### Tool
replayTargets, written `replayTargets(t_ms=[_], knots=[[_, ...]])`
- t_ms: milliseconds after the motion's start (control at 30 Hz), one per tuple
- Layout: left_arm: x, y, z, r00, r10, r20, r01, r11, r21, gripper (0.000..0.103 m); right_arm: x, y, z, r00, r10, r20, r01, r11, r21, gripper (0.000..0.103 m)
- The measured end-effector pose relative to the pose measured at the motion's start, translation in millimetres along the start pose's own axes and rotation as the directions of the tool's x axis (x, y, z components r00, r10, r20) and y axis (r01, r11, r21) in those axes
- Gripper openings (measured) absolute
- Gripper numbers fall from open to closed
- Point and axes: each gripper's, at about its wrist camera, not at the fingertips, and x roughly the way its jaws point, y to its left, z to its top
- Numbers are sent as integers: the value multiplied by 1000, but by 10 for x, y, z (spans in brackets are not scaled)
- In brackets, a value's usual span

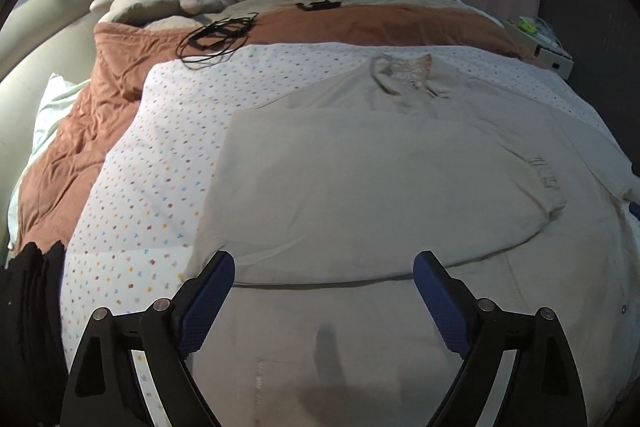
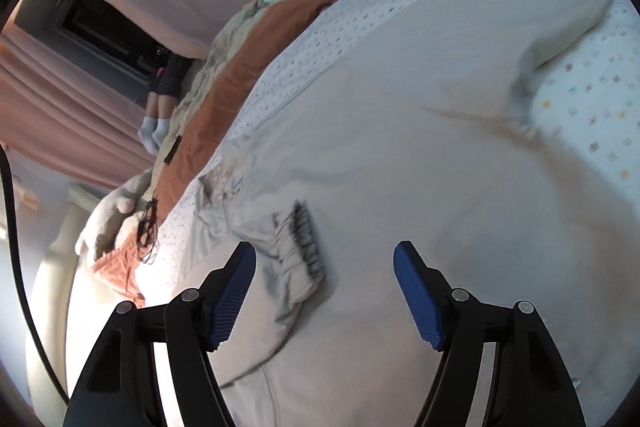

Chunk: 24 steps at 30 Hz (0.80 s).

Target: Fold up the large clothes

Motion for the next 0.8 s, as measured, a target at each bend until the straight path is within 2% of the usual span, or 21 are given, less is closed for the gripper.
replayTargets(t_ms=[67,167,267,333,400,500,800], knots=[[-64,-240,23,1000,-22,10,22,1000,23,92,-218,-109,76,998,37,54,-37,999,-1,72],[-157,-533,52,998,-50,24,49,998,34,92,-474,-245,216,995,-1,96,2,1000,-9,72],[-216,-790,72,995,-91,29,90,995,39,92,-717,-409,326,984,-6,180,10,1000,-20,72],[-221,-943,84,994,-107,22,106,994,34,92,-767,-549,411,981,-48,189,48,999,7,72],[-209,-1095,105,992,-127,12,127,992,29,92,-826,-759,501,979,-29,201,16,998,64,72],[-170,-1305,156,989,-148,10,148,989,12,92,-914,-956,615,968,-78,237,53,993,108,72],[100,-1854,213,978,-208,2,208,977,-37,92,-952,-1560,1013,960,-83,267,29,979,200,72]])
